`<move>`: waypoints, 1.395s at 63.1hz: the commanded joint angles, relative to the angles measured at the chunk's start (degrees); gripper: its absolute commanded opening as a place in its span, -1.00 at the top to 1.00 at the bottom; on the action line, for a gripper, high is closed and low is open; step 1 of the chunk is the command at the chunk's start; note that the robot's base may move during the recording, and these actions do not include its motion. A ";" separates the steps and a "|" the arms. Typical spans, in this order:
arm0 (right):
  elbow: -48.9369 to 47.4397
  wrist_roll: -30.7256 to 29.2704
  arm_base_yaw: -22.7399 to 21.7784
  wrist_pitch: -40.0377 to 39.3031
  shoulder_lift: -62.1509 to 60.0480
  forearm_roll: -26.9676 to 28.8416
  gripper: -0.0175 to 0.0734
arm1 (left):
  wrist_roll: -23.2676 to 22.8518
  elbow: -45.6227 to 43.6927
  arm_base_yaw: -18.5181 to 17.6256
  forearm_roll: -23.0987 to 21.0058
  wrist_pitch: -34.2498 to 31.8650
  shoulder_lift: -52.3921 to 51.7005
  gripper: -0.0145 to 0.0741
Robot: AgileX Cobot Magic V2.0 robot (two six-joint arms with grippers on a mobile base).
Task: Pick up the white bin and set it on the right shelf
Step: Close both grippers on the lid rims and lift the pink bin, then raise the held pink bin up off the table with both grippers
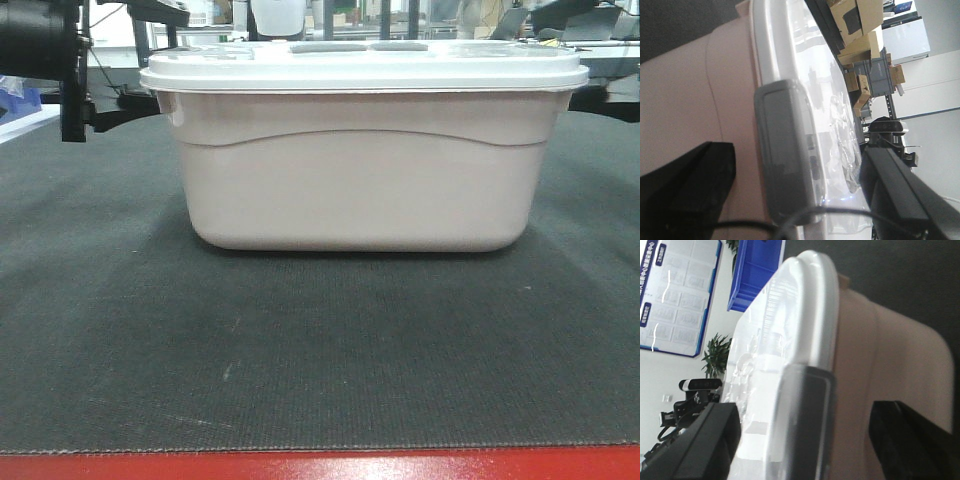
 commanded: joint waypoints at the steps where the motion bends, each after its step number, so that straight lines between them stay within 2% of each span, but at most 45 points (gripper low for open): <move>1: -1.79 -1.33 0.76 4.28 -2.57 5.48 -0.75 | 0.49 -1.80 -0.54 -5.05 2.12 -2.76 -0.28; 27: -1.79 -1.88 0.94 4.40 -2.57 5.73 -0.73 | 0.49 -1.80 -0.93 -6.53 2.12 -2.76 -0.27; 33: -1.79 -1.88 0.94 4.86 -2.57 5.73 -0.54 | 0.49 -1.80 -0.93 -7.10 2.12 -2.76 -0.19; 36: -1.79 -1.88 0.94 5.07 -2.57 5.73 -0.39 | 0.49 -1.80 -0.93 -7.36 2.12 -2.76 -0.12; 45: -1.79 -1.89 0.94 5.46 -2.57 5.73 0.10 | 0.49 -1.80 -0.93 -7.36 2.12 -2.76 0.20; 56: -1.79 -2.43 0.94 6.57 -2.57 5.73 0.48 | 0.49 -1.80 -0.93 -7.36 2.32 -2.76 0.69; 62: -1.79 -3.18 0.94 8.29 -2.57 6.33 0.49 | 0.49 -1.80 -0.93 -7.44 3.97 -2.76 0.97; 80: -1.79 -3.44 0.94 9.37 -6.32 9.97 0.49 | 0.49 -6.20 -0.93 -7.44 13.16 -3.26 0.96; 88: -1.79 -3.44 0.94 9.37 -10.68 10.19 0.49 | 0.39 -8.81 -1.18 -6.22 13.42 -5.75 0.96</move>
